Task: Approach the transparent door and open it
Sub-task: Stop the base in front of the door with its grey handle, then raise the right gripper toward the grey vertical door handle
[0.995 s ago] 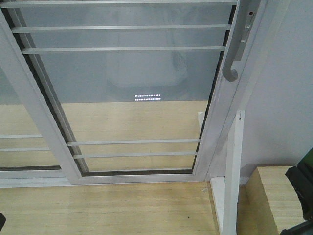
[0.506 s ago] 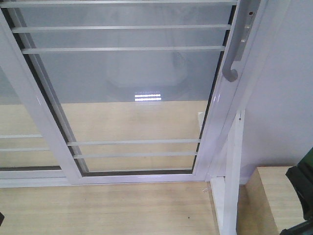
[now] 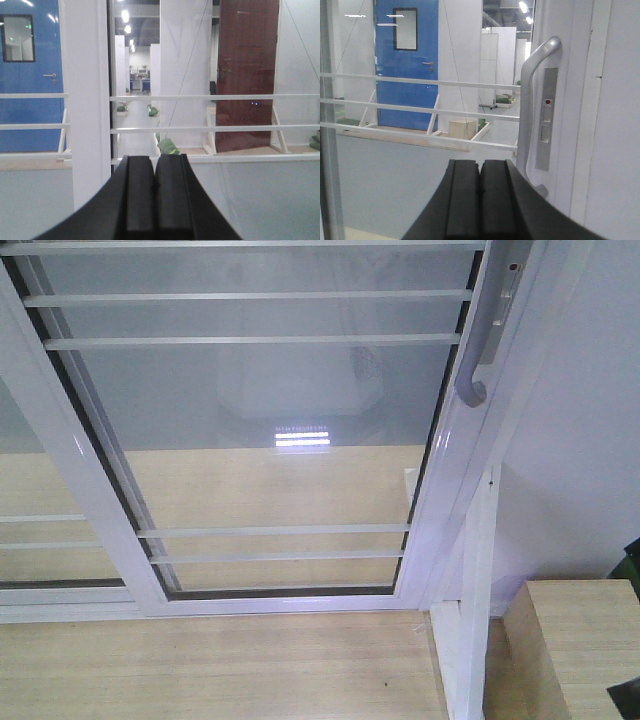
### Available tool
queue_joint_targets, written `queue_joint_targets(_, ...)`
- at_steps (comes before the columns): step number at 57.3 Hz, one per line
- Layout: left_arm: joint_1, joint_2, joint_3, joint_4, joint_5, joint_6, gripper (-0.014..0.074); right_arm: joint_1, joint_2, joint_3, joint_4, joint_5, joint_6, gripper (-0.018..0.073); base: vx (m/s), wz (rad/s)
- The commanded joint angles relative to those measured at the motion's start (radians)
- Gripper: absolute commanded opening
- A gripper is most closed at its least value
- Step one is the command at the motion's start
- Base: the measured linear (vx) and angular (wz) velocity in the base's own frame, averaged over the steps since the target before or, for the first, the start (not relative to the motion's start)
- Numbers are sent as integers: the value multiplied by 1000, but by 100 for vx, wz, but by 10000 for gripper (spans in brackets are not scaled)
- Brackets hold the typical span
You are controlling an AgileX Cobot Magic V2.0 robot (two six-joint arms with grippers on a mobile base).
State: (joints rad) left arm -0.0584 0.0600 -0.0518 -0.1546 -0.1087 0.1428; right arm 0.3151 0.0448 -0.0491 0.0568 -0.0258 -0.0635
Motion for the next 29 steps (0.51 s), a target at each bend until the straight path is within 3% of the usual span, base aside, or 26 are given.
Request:
queue_joint_targets(1,1,117,-130,-8,-51,-10,-6,-8,96,-121,32,-43,-35,-1,0,0)
queue_joint_targets(18,1,680,-512,-7,-69,-10,-6,-8,639,-495,32,-42,-87,-1,0,0)
queue_joint_targets(29,-2,955,-634,-8,-170,-21,-6,-23,976,-676,33,-143,-117,-1,0,0)
